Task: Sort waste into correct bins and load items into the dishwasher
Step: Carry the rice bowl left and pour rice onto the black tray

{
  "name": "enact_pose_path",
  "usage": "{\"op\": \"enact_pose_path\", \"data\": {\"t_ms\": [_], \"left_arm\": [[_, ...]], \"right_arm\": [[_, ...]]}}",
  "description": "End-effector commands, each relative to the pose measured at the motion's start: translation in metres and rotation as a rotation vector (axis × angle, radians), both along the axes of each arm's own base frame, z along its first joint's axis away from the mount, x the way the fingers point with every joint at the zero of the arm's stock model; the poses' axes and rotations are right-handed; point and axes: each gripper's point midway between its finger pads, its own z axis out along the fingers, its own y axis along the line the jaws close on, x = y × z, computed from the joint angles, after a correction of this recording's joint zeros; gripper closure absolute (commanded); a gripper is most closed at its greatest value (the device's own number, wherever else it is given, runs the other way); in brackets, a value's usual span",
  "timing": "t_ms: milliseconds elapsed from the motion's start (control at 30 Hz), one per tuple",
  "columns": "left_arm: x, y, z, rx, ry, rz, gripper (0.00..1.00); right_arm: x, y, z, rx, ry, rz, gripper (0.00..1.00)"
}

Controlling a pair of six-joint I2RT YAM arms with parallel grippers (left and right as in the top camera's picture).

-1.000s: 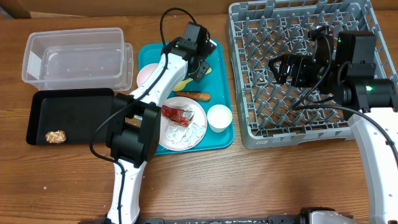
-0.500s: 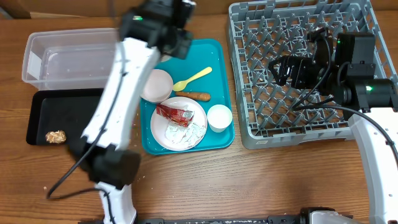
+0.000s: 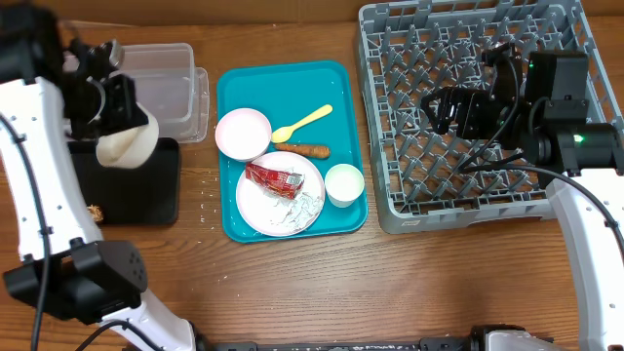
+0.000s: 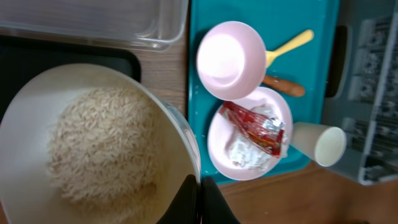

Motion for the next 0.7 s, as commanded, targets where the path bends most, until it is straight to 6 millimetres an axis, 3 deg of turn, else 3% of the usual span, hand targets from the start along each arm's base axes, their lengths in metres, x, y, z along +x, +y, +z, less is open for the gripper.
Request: {"op": "enact_pose_path", "data": {"t_ms": [0,267,433,533,667], "left_arm": [[-0.007,-0.009,-0.002,-0.225,-0.099,-0.111,0.96],[-0.015,0.026,-0.057,-0.401,-0.149,-0.020,0.96],[-0.016,0.051,-0.080,-0.487,-0.244,0.071,0.96],[-0.019,0.064,-0.087,-0.550,-0.315,0.122,0.96],[-0.023,0.078,-0.079,-0.692,-0.493,0.179,0.96]], "right_arm": [[0.005,-0.002,0.012,-0.007,-0.034,-0.004,0.00],[0.001,-0.001,0.009,-0.006,-0.011,-0.003,0.00],[0.001,-0.001,0.009,-0.006,-0.011,-0.003,0.00],[0.001,-0.001,0.009,-0.006,-0.010,-0.003,0.00],[0.001,-0.001,0.009,-0.006,-0.011,-0.003,0.00]]}}
